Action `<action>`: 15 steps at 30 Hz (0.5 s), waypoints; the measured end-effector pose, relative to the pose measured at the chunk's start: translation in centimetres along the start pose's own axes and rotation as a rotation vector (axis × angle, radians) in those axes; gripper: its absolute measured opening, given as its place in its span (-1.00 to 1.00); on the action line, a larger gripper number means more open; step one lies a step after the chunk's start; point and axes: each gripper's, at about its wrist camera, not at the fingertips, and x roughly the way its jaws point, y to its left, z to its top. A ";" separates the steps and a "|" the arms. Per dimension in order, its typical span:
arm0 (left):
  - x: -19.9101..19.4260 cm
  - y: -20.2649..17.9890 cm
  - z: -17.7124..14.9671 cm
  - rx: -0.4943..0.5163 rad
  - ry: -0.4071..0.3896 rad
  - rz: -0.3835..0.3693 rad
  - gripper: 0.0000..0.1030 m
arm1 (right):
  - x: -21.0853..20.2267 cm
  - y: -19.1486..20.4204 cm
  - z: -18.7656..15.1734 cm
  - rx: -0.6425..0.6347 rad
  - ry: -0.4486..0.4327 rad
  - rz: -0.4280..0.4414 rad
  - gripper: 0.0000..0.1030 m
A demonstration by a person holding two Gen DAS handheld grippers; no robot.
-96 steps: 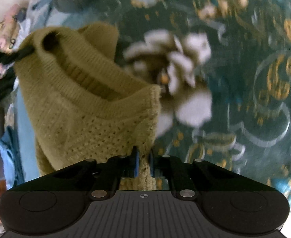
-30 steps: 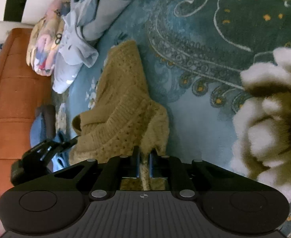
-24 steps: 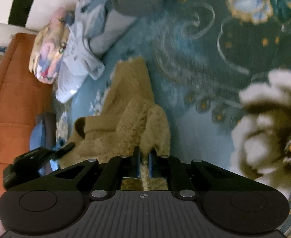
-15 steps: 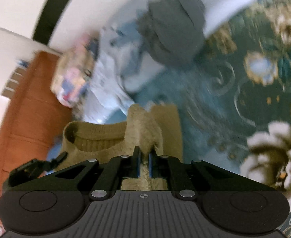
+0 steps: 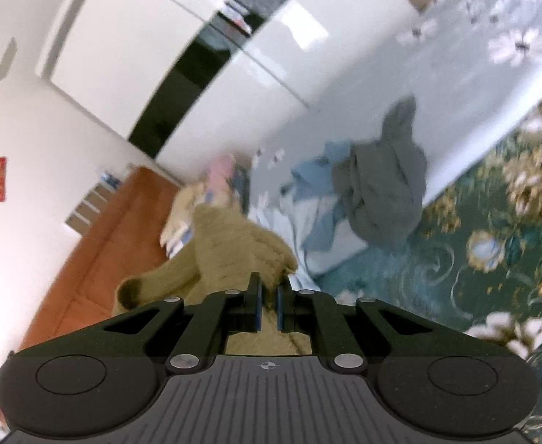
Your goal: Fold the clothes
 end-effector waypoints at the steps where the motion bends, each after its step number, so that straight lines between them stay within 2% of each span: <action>1: -0.7 -0.7 -0.1 0.015 -0.001 -0.011 -0.79 | -0.9 0.4 0.3 -0.010 -0.016 0.004 -0.88; 5: -3.0 -3.1 -0.7 0.080 0.007 -0.040 -0.79 | -4.4 1.8 0.9 -0.049 -0.077 0.035 -0.88; 11: -7.4 -4.3 -2.6 0.127 0.031 -0.061 -0.79 | -8.5 3.6 0.0 -0.093 -0.107 0.036 -0.88; 15: -10.0 -4.0 -4.7 0.107 0.046 -0.044 -0.79 | -10.6 4.2 -1.1 -0.106 -0.111 0.038 -0.88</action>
